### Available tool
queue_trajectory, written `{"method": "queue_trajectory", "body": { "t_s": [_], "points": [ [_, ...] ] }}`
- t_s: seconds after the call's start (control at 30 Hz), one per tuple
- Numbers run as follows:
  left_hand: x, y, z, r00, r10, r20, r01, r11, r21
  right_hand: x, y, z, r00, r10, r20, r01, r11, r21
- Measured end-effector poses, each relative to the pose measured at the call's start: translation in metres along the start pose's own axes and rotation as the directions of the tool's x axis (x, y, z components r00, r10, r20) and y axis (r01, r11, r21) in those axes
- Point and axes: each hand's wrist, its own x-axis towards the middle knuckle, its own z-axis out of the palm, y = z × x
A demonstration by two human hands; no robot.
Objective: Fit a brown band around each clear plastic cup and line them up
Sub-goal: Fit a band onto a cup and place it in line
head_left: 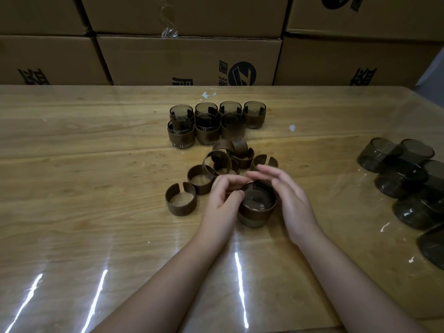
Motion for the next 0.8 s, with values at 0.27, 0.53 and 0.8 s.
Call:
{"method": "queue_trajectory", "body": {
  "t_s": [0.27,0.53,0.8],
  "points": [
    [-0.003,-0.005,-0.007,0.957,0.171,0.234,-0.261,0.861,0.437,0.006,-0.009,-0.042,0.887,0.161,0.433,-0.057,0.968,-0.244],
    [0.005,-0.003,-0.023,0.949,-0.004,0.315,-0.13,0.906,0.402,0.009,-0.001,-0.047,0.885,0.202,0.419,-0.158,0.978,-0.137],
    [0.003,-0.001,-0.02,0.944,-0.004,0.329,-0.152,0.881,0.448,0.009,-0.002,-0.049,0.881,0.224,0.416,-0.177,0.973,-0.15]
  ]
}}
